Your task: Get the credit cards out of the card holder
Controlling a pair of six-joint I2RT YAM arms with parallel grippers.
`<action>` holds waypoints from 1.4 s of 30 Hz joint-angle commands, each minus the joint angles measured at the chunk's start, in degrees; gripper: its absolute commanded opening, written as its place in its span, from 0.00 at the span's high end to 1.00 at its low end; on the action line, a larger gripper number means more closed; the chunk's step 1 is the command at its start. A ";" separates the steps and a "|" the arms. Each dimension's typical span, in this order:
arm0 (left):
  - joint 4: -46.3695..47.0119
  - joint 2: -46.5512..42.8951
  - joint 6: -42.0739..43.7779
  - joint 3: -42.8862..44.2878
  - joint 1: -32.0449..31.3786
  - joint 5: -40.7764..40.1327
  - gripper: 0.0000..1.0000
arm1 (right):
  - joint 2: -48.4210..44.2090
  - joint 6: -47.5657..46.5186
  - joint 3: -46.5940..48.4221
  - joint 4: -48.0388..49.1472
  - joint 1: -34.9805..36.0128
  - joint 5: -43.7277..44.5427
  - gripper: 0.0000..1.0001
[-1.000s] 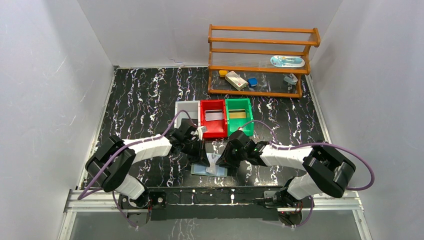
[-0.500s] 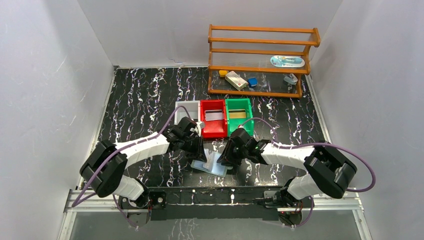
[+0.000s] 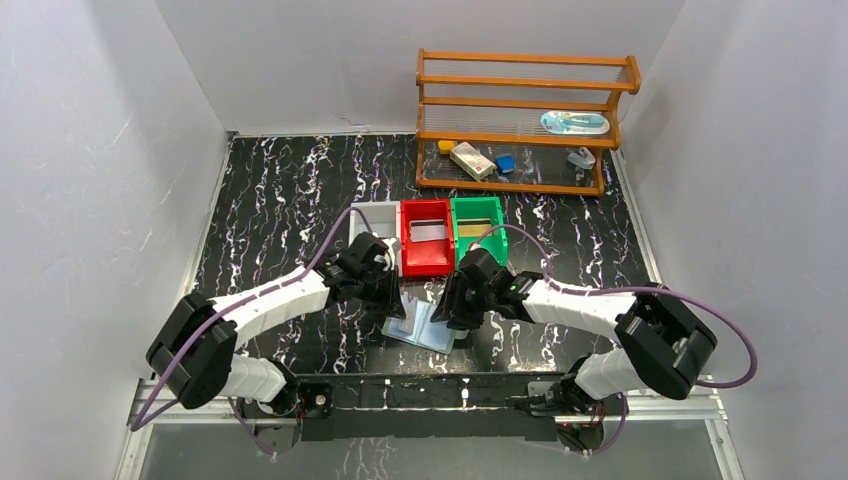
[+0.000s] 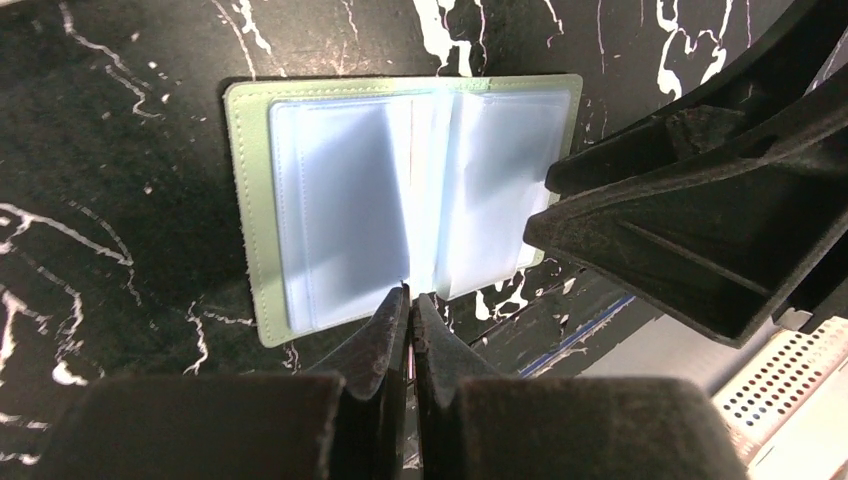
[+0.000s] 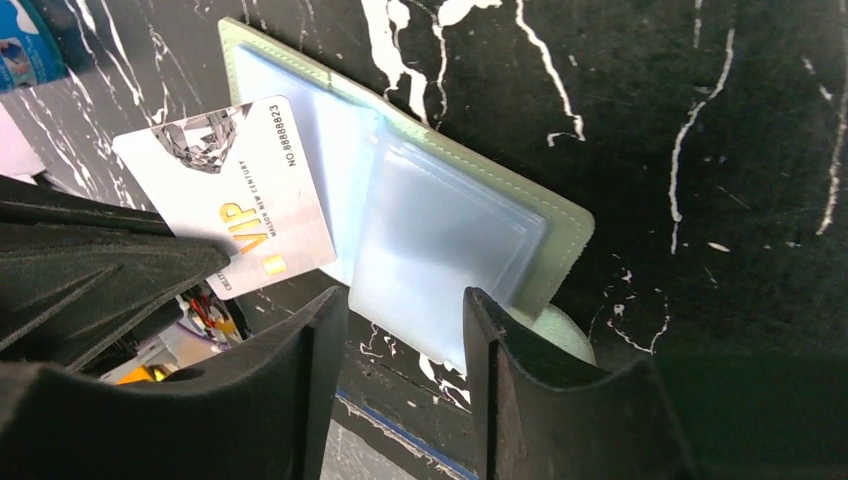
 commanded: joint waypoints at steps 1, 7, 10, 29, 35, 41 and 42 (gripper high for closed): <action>-4.72 -4.23 1.32 3.13 -0.03 -3.95 1.00 | -2.37 -0.55 2.76 2.65 -0.16 -1.47 0.42; -6.29 -8.31 0.14 3.01 -0.04 -9.21 1.00 | 0.28 4.22 1.51 18.27 -0.07 -8.65 0.53; -7.73 -9.45 -0.11 3.34 0.05 -11.60 1.00 | 5.45 2.64 4.74 15.10 -0.03 -11.32 0.55; -8.70 -12.43 2.51 4.92 0.22 -11.91 1.00 | -3.36 -1.13 2.15 5.23 0.18 -0.47 0.33; -11.53 -17.35 7.50 5.10 13.53 -0.90 1.00 | -11.75 -2.30 -1.12 6.89 0.04 6.50 0.19; -0.96 -21.32 5.65 2.07 15.69 17.22 1.00 | -17.89 -2.08 -4.97 12.08 -0.23 6.63 0.16; 1.96 -21.83 4.42 1.41 15.77 20.48 1.00 | -18.95 -2.42 -5.23 13.02 -0.32 5.53 0.17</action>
